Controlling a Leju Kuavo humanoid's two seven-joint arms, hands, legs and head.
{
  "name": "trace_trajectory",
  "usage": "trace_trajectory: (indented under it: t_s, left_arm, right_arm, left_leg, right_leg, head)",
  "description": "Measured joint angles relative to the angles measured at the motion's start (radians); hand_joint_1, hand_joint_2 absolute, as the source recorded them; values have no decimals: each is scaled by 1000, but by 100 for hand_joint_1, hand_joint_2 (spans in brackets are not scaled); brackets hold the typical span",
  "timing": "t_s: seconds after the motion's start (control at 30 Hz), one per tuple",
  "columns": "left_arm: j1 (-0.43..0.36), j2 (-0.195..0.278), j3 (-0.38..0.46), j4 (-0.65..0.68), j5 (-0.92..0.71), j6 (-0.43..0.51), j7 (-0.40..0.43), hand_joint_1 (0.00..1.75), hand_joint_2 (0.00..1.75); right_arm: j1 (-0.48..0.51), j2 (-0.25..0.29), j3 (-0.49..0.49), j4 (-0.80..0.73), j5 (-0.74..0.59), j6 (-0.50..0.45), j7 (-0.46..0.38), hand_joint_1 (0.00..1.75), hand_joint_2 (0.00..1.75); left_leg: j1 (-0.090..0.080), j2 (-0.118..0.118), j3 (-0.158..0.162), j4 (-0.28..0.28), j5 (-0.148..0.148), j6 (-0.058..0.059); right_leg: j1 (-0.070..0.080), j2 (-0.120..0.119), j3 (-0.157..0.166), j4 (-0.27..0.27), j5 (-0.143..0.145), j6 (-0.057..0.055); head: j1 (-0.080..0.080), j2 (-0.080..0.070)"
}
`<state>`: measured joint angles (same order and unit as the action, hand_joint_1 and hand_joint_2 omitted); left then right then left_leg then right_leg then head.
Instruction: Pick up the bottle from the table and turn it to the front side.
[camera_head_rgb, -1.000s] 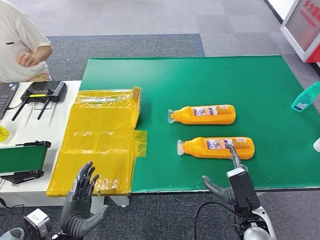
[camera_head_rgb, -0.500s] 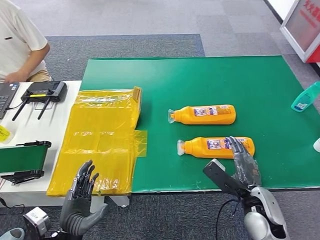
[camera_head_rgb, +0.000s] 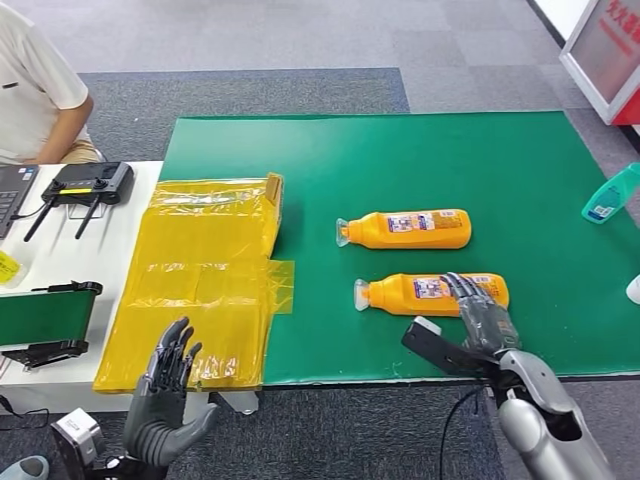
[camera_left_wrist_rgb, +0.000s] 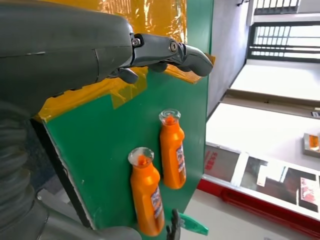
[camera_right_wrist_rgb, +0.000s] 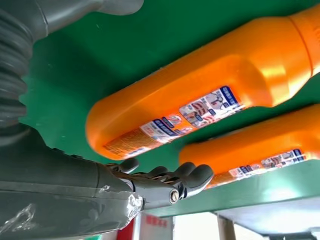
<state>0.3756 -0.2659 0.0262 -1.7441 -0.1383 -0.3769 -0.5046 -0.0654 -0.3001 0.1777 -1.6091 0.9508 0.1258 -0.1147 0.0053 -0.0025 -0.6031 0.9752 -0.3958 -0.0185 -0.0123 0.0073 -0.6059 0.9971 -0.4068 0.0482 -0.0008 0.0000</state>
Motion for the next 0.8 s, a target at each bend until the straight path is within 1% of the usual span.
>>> trace_trajectory:
  t_s: [0.1,0.2,0.33,0.47,0.63,0.8]
  left_arm:
    - [-26,22,-29,27,24,17,0,0,175]
    - [-42,41,-60,51,39,32,-2,0,175]
    - [-59,64,-90,76,58,46,-2,0,175]
    - [-78,82,-114,102,69,52,-2,0,175]
    - [-85,96,-130,122,80,63,-2,0,175]
    - [-85,104,-132,133,83,63,-1,0,175]
  right_arm:
    - [-108,-33,48,106,-27,16,1,0,175]
    - [-202,-51,99,199,-20,34,12,0,175]
    - [-301,-56,176,317,12,43,21,0,175]
    - [-402,-49,249,434,30,39,28,0,175]
    - [-484,-34,299,525,38,35,37,0,175]
    - [-513,-30,341,583,66,35,44,0,175]
  left_leg:
    - [0,0,0,0,2,0]
    - [0,0,0,0,3,0]
    - [0,0,0,0,4,0]
    - [0,0,-1,0,5,0]
    - [0,0,-1,0,5,0]
    - [0,0,-2,0,5,0]
  right_leg:
    - [0,0,0,0,2,0]
    - [0,0,0,0,3,0]
    - [0,0,-1,0,4,0]
    - [0,0,-1,0,4,0]
    - [0,0,-1,0,4,0]
    - [0,0,-1,0,4,0]
  head:
    - [0,0]
    - [0,0]
    - [0,0]
    - [0,0]
    - [0,0]
    - [0,0]
